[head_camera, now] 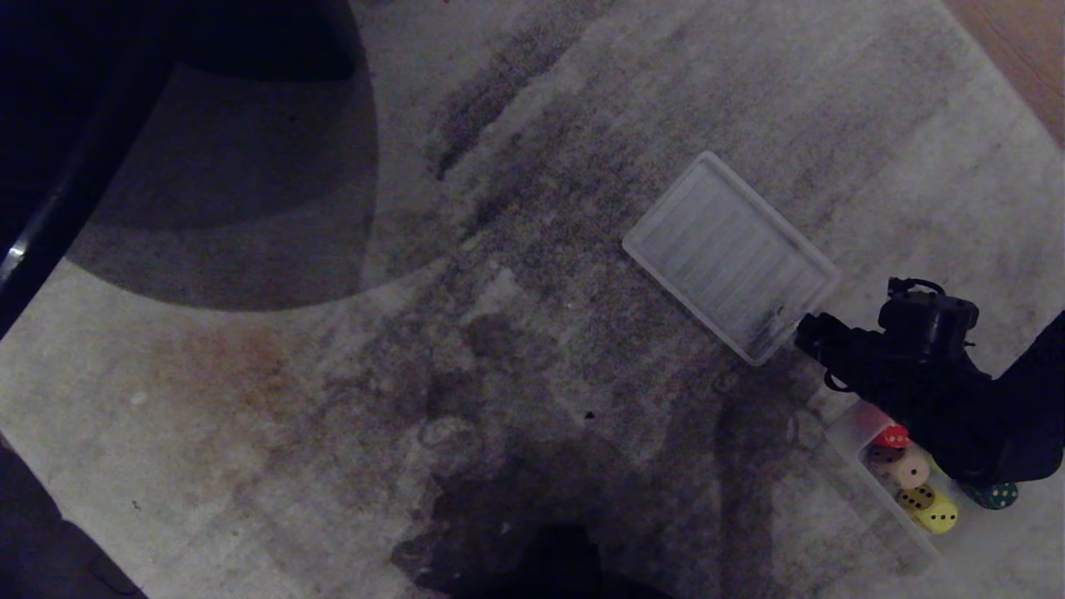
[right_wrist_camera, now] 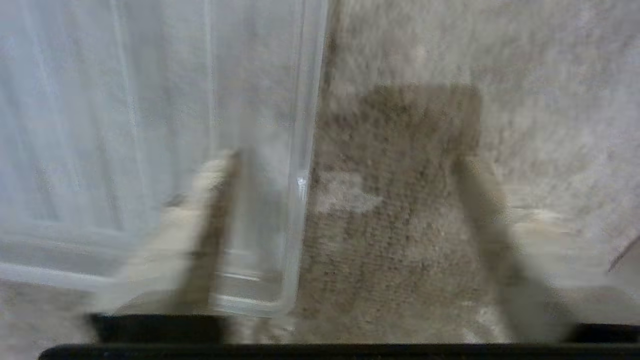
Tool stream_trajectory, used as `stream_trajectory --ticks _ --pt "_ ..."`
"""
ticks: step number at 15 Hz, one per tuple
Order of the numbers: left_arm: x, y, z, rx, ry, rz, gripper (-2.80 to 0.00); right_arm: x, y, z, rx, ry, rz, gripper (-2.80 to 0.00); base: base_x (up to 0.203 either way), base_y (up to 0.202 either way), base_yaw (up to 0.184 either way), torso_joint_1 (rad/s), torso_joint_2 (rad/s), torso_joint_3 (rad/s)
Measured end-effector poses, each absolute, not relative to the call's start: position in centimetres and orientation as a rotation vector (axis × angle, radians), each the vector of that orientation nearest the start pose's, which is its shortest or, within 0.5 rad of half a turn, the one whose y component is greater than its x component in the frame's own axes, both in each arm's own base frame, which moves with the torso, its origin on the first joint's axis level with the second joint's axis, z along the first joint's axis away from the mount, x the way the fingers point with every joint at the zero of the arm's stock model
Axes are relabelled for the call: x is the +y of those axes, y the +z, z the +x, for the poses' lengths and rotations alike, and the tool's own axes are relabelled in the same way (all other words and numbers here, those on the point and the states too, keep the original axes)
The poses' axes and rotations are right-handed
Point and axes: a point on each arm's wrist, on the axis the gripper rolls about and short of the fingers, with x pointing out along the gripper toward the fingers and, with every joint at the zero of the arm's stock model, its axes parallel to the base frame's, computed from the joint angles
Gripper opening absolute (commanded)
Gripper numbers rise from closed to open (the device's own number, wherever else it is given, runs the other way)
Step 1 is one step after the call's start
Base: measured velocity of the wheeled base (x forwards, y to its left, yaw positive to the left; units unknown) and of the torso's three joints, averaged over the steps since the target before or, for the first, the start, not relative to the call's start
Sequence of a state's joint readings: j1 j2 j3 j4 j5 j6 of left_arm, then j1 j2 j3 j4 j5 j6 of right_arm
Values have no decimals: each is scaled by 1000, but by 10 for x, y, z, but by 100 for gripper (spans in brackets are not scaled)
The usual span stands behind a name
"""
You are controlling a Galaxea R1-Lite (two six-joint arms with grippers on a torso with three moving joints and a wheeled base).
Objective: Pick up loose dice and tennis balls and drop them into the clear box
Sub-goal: Close the lid
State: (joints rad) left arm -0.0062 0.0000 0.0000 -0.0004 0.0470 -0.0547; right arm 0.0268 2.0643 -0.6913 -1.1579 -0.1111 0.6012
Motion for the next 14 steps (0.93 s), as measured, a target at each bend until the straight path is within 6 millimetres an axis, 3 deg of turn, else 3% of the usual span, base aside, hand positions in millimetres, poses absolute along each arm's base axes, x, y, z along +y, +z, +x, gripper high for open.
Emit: stream_trajectory --ticks 9,14 --pt "1 76 -23 -1 40 -55 -280 7 70 362 178 -148 569 -280 0 0 0 0 0 0" --pt "1 76 -23 -2 41 -55 -280 6 81 349 174 -153 561 -280 0 0 0 0 0 0"
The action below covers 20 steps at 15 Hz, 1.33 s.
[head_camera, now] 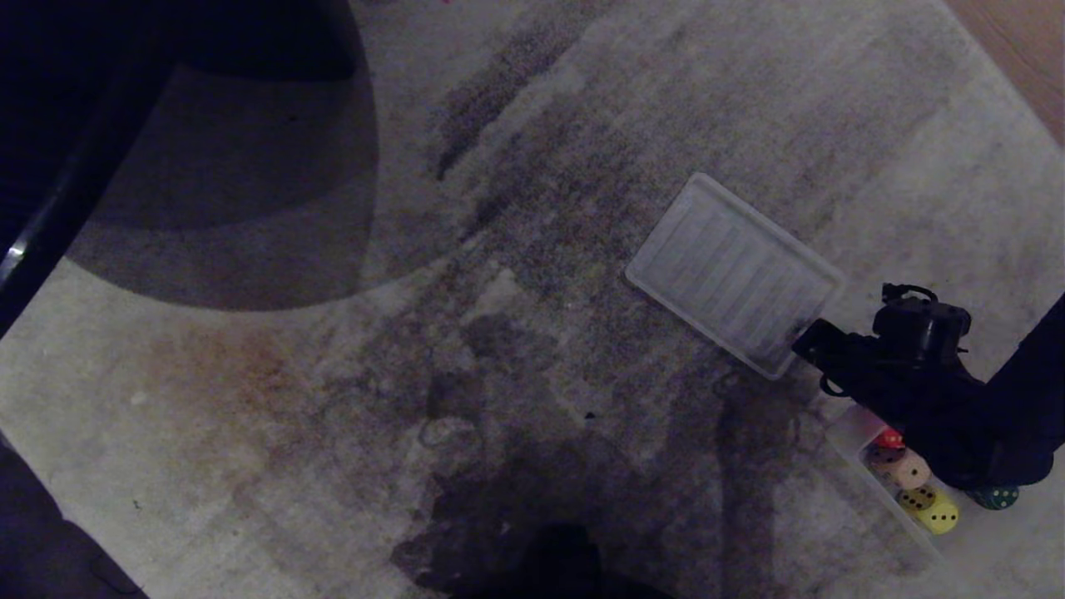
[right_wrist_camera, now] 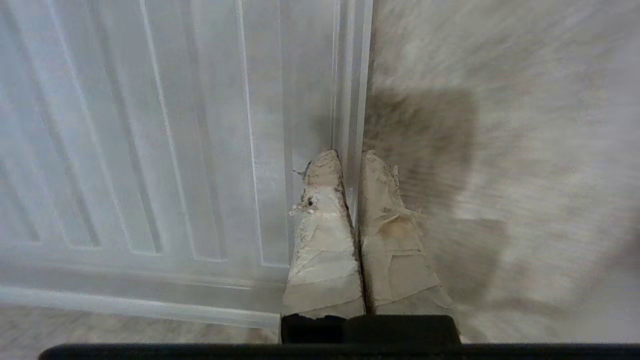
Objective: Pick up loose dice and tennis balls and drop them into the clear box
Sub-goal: Close the lid
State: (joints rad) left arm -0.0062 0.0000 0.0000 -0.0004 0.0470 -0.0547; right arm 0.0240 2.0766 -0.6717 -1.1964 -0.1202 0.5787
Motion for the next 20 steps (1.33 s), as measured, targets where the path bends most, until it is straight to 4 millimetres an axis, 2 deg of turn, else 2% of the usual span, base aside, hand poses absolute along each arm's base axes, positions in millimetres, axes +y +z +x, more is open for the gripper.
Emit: stream_trajectory --ticks 4,7,10,16,20 --pt "1 76 -23 -2 41 -55 -280 6 108 311 171 -127 520 -280 0 0 0 0 0 0" --pt "1 76 -23 -2 41 -55 -280 5 127 269 206 -106 472 -280 0 0 0 0 0 0" --pt "1 76 -23 -2 41 -55 -280 5 140 218 243 -94 411 -280 0 0 0 0 0 0" --pt "1 76 -23 -2 41 -55 -280 8 151 113 276 -34 270 -280 0 0 0 0 0 0" --pt "1 76 -23 -2 41 -55 -280 2 136 46 311 -25 178 -280 0 0 0 0 0 0"
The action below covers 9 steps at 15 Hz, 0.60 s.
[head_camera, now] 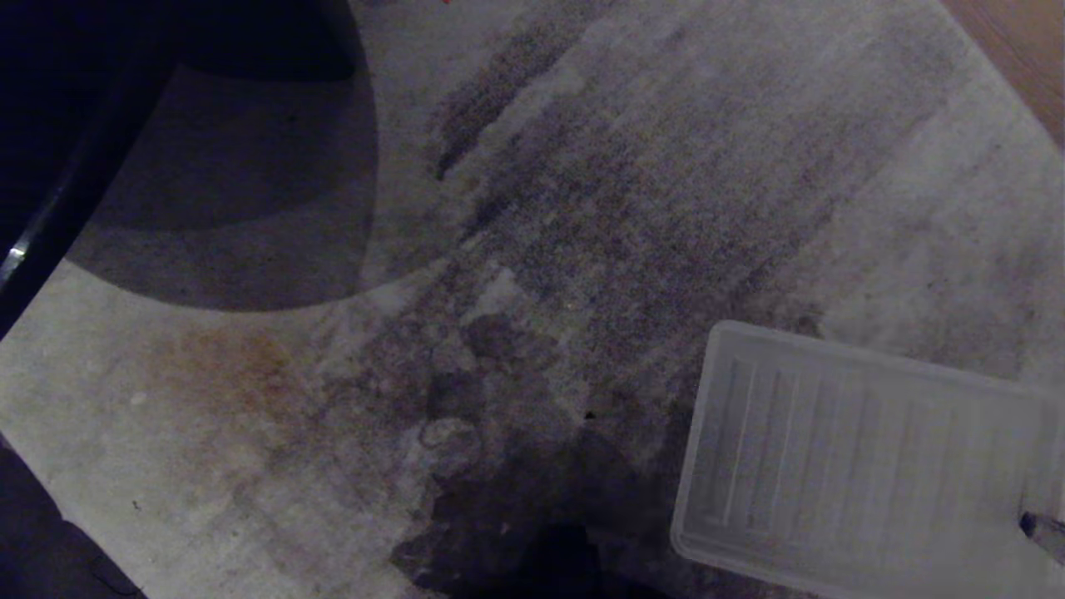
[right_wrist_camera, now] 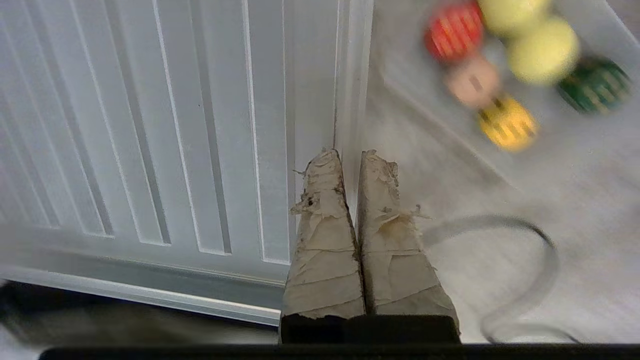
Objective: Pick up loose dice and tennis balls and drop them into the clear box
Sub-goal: Close the lid
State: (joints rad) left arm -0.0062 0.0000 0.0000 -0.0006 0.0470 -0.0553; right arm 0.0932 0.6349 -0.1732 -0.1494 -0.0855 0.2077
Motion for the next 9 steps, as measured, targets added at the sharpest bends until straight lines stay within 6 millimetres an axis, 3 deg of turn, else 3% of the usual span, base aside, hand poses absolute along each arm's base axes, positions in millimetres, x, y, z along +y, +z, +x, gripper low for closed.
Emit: stream_trajectory --ticks 4,9 --pt "1 76 -23 -2 41 -55 -280 -2 101 3 359 -35 70 -280 0 0 0 0 0 0" --pt "1 76 -23 -2 41 -55 -280 -1 82 -17 232 -14 41 -280 0 0 0 0 0 0"
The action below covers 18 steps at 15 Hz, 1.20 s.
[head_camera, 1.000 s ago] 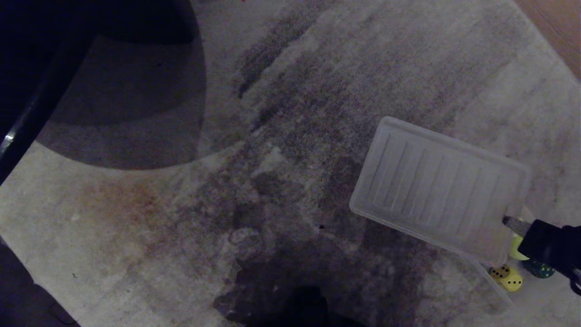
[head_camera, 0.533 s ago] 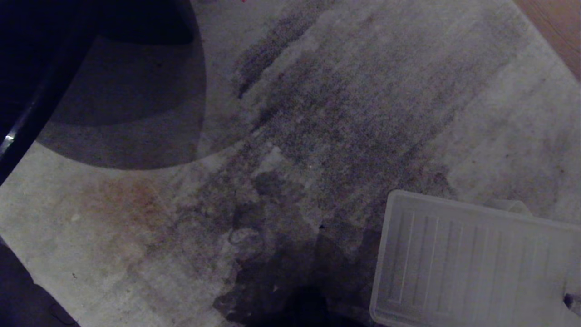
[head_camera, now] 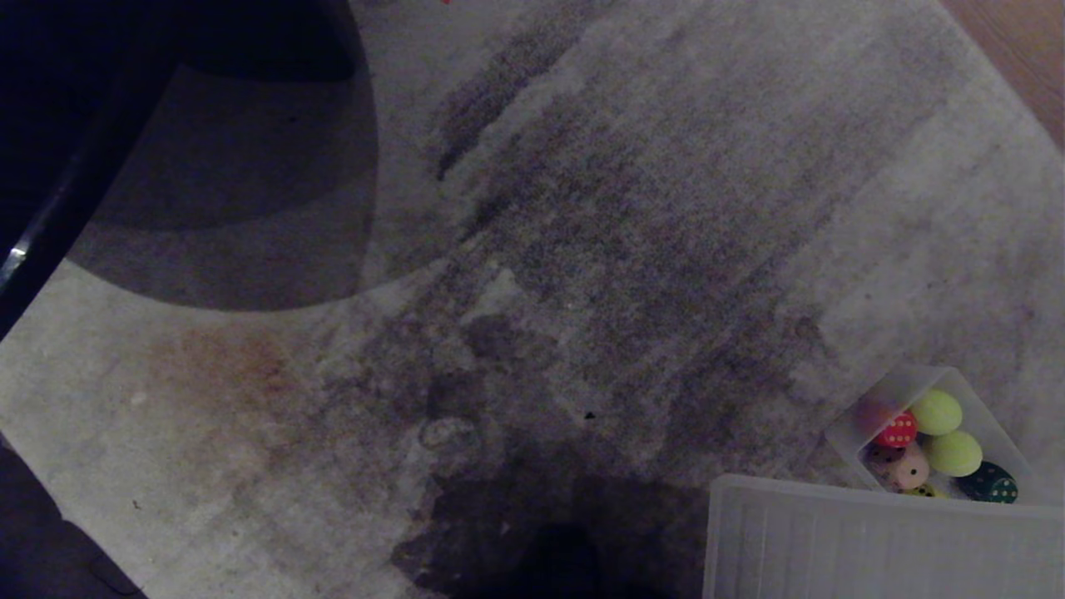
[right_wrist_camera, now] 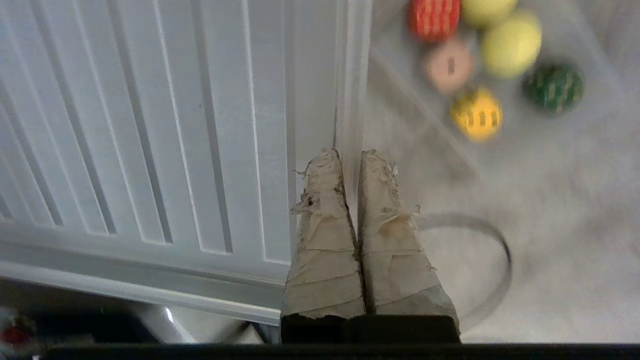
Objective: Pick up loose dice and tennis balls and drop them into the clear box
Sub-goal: Close the lid
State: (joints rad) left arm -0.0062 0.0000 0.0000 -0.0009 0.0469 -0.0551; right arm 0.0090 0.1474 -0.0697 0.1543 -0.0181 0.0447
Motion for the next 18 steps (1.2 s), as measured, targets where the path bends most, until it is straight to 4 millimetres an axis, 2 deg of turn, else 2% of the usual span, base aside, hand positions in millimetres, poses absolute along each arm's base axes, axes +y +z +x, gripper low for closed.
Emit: stream_trajectory --ticks 5,18 --pt "1 76 -23 -2 41 -55 -280 0 77 -27 112 -2 23 -280 0 0 0 0 0 0" --pt "1 75 -23 -1 40 -51 -280 0 76 -29 92 -2 37 -280 0 0 0 0 0 0"
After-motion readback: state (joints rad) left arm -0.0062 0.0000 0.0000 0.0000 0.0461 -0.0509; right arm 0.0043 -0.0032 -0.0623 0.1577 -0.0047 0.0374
